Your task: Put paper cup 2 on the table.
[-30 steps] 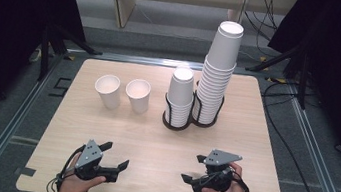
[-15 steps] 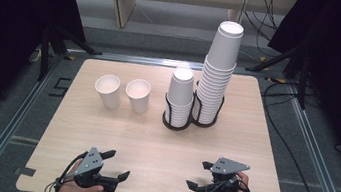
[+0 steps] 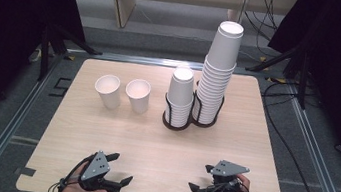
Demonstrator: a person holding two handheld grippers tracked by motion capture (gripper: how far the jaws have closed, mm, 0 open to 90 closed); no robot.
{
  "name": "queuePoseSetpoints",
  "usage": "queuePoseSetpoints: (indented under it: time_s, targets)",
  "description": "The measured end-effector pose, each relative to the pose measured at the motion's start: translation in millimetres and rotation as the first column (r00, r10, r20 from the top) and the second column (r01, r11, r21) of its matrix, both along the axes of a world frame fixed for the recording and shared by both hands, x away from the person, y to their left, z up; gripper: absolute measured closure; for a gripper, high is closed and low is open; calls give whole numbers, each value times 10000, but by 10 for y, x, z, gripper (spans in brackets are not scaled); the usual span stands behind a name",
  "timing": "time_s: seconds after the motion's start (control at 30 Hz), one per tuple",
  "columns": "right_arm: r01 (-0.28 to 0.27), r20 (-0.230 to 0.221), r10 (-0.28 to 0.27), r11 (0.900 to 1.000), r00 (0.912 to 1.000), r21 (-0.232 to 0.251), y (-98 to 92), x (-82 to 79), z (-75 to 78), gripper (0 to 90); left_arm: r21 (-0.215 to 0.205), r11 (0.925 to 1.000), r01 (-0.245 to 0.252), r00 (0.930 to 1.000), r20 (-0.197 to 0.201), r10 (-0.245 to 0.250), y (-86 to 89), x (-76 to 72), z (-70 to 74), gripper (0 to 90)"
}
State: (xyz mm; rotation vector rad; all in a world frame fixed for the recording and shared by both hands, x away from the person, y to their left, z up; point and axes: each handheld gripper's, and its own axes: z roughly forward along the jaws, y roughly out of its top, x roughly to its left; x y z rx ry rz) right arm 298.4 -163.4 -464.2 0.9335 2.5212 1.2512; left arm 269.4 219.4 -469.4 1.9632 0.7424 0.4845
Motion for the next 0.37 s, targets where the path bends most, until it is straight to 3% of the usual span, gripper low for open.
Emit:
queuePoseSetpoints:
  time_s: [0.37]
  targets:
    - [-82, 54, 83, 9999, 10000, -90, 23, 1, 3, 160, 23, 10000, -41, 10000, 2, 41, 7, 5, 5, 144]
